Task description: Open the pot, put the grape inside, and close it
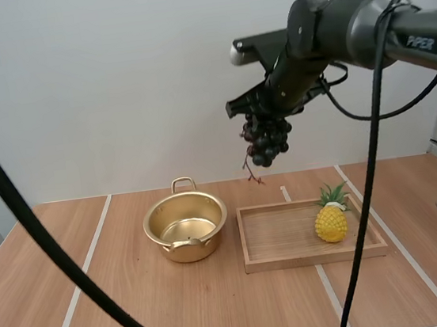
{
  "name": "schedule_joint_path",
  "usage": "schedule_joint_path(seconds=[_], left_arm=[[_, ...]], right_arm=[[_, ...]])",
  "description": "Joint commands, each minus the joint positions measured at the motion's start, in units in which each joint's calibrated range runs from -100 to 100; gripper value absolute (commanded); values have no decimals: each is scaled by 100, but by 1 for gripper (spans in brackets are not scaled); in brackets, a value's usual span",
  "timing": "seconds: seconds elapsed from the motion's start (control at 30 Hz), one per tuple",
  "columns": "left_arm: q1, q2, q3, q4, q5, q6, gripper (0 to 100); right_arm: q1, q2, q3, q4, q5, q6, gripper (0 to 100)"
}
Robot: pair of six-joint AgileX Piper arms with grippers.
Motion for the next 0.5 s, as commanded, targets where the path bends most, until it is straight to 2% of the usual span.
schedule_joint_path(seconds=[0.0, 0.27, 0.47], left_arm=[[-18, 17, -23, 41, -114, -57, 0], [-18, 17, -23, 41, 19, -57, 0], [-18, 5, -23, 41, 16, -57, 0]], right_arm=[[-111, -410, -413, -93, 9, 87, 0], [-298, -1000, -1423, -93, -50, 142, 0], [-298, -1116, -1584, 230, 258, 44, 0]])
